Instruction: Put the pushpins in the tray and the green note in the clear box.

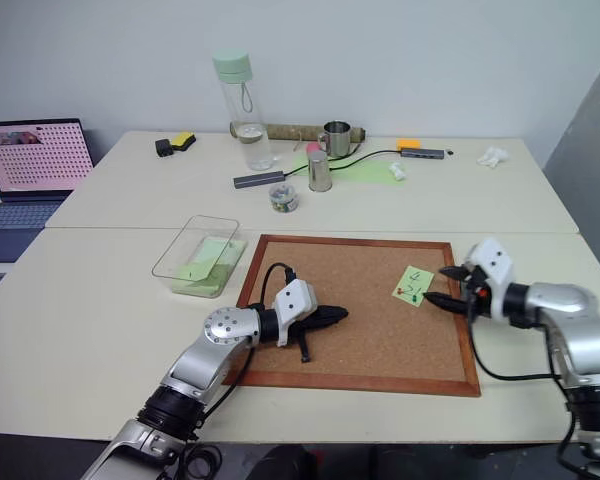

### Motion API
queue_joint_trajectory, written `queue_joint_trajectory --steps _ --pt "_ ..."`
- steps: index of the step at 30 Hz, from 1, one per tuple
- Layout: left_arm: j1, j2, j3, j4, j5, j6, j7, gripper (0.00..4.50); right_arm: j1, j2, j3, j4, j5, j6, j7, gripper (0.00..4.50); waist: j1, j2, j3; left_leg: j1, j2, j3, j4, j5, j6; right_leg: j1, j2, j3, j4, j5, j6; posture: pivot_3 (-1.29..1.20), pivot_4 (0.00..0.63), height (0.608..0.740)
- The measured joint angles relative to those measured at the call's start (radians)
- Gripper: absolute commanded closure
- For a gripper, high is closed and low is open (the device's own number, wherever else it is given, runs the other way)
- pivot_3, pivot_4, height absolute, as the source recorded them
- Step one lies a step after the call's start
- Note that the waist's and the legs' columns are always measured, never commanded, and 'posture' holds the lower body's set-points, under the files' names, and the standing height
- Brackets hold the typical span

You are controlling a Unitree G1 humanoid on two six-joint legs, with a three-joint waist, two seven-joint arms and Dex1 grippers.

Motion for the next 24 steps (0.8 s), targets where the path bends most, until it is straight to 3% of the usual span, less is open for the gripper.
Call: queue_joint_trajectory --steps 6,22,24 --pt "-0.003 0.001 -0.001 0.000 0.001 0.001 -0.001 4.50 -0.031 0.060 0.048 0.071 -0.024 -0.032 -0.032 1.27 0.001 0.000 0.000 0.000 0.000 0.000 0.000 0.000 0.000 0.000 0.000 0.000 0.000 0.000 0.000 0.00 0.150 0.740" --pt "-0.001 0.002 0.000 -0.003 0.001 0.003 0.000 4.50 -0.030 0.082 0.047 0.152 -0.016 -0.060 -0.012 4.47 0.000 0.000 0.000 0.000 0.000 0.000 0.000 0.000 0.000 0.000 0.000 0.000 0.000 0.000 0.000 0.00 0.150 0.740" --pt "-0.001 0.002 0.000 -0.003 0.001 0.003 -0.001 4.50 -0.026 0.084 0.047 0.150 -0.004 -0.058 -0.010 4.49 0.000 0.000 0.000 0.000 0.000 0.000 0.000 0.000 0.000 0.000 0.000 0.000 0.000 0.000 0.000 0.00 0.150 0.740"
